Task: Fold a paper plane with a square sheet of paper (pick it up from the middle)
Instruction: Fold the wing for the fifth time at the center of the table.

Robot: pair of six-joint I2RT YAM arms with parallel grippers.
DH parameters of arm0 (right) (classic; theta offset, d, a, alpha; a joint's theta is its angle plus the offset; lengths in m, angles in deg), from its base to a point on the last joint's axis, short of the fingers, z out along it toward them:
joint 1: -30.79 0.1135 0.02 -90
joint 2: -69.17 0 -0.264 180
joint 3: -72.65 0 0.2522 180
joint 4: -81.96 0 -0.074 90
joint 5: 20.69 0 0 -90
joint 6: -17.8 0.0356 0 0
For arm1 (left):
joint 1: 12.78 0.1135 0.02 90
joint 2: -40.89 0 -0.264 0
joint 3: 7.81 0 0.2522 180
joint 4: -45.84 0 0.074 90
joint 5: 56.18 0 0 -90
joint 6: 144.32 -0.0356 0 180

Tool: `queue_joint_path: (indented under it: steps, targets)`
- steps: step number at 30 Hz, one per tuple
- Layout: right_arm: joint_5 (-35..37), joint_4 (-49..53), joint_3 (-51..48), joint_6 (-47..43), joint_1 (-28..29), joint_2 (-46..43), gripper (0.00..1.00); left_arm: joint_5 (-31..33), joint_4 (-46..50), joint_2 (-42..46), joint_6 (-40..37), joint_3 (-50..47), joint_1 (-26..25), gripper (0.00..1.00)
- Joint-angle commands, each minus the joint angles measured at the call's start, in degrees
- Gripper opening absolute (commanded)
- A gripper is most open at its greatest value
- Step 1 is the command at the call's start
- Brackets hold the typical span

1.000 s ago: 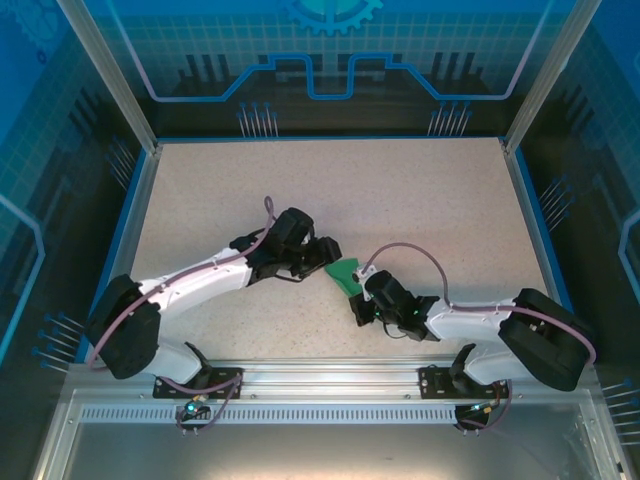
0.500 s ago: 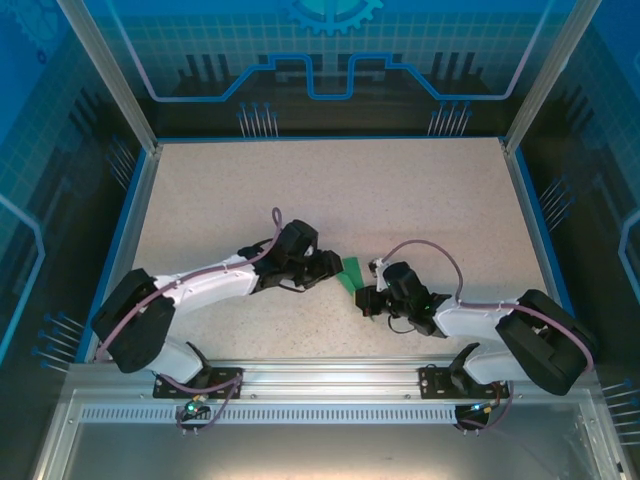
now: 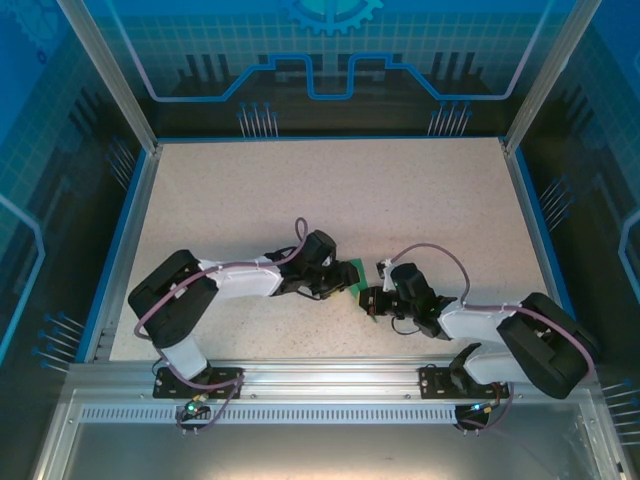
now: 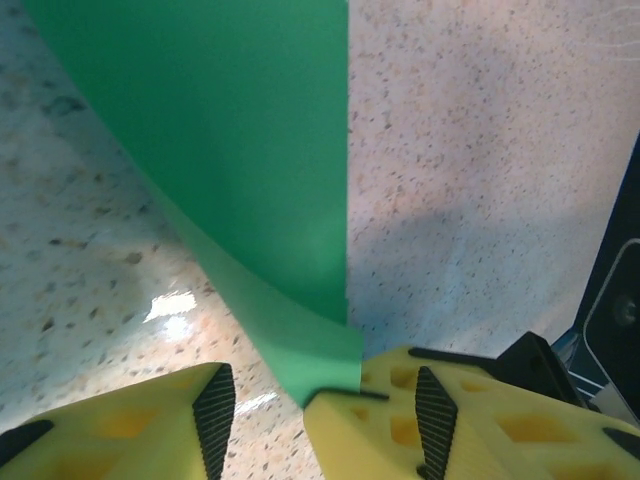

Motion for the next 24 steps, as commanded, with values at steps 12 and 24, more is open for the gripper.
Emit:
queue_joint_path:
  steps: [12,24]
  targets:
    - [-1.9,4.2,-0.1,0.2,-1.2,-4.1,0.02,-2.9,-5.9,-3.4,1.9,3.1,-0.1,0.59]
    - [2.1,8.2,-0.2,-3.8,-1.2,-7.6,0.05,-0.4,10.0,-2.0,-1.2,6.6,-0.2,0.50]
